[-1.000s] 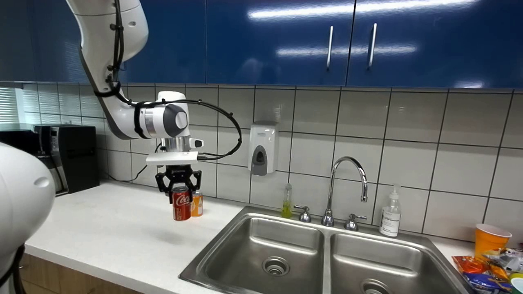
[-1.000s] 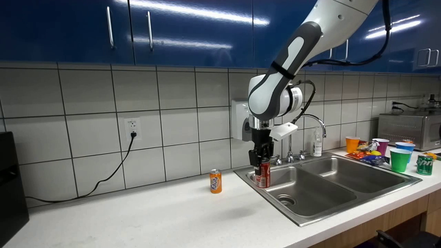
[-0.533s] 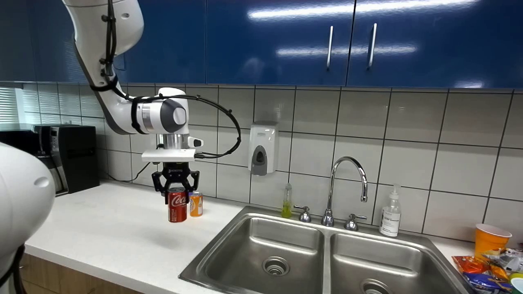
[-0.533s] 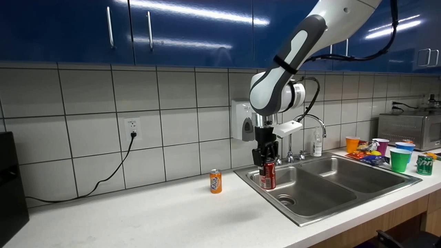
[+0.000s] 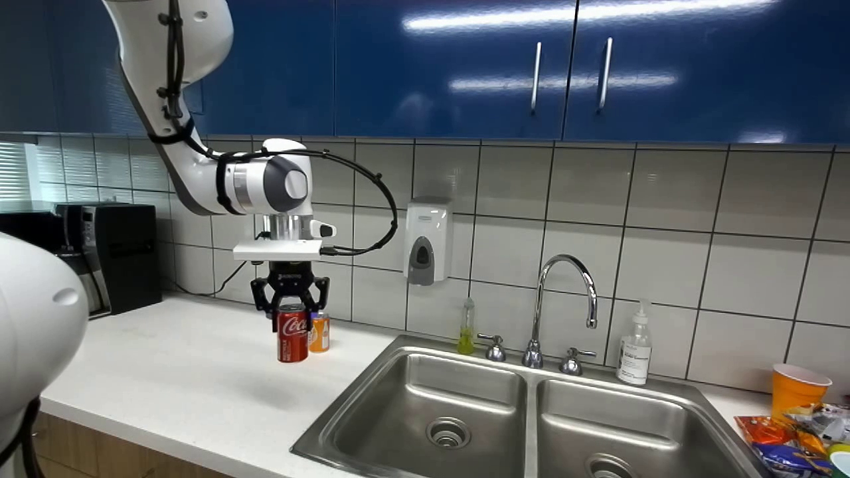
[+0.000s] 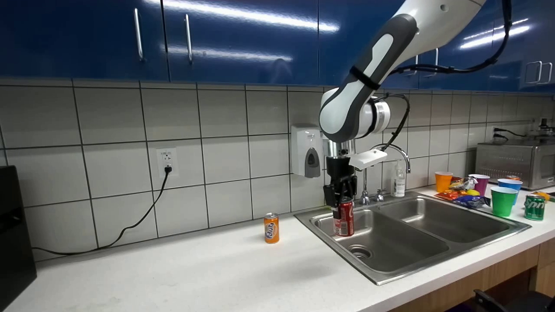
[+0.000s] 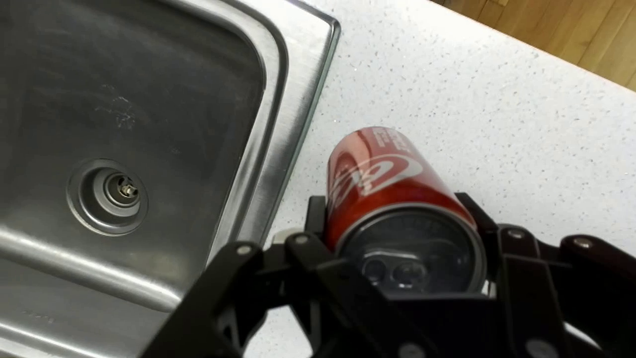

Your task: Put the red can in the left sink

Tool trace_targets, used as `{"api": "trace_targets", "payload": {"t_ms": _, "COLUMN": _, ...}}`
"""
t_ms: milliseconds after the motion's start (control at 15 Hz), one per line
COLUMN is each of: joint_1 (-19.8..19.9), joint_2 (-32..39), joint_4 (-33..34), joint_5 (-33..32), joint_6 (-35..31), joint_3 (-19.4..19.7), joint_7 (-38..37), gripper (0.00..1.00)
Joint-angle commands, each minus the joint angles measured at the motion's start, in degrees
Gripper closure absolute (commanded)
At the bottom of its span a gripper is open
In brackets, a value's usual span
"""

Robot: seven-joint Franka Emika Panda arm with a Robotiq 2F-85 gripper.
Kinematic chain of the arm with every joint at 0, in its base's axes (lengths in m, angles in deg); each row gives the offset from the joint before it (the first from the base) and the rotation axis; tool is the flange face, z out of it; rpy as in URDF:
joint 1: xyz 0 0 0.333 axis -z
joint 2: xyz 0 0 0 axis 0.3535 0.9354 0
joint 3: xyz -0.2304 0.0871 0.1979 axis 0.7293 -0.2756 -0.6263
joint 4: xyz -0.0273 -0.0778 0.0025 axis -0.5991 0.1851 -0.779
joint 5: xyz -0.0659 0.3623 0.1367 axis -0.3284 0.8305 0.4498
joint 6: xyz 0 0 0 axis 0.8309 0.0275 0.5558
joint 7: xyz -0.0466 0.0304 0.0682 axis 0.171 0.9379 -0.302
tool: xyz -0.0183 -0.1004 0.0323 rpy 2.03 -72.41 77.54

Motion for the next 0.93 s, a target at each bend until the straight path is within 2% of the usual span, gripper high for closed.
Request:
{"api": "trace_targets", "payload": {"t_ms": 0, "joint_1": 1.27, "joint_2": -2.93, "joint_4": -1.58, "joint_5": -0.76, "joint_6": 1.20, "joint_3": 0.43, "joint_7": -0.37, "gripper": 0.62}}
{"api": "trace_targets", "payload": {"t_ms": 867, "joint_1": 5.76, "joint_2": -2.40, "joint_4": -4.88, "joint_5": -6.07, "joint_6": 0.01, "joint_3": 5.02, "joint_7": -1.73, "gripper": 0.62}}
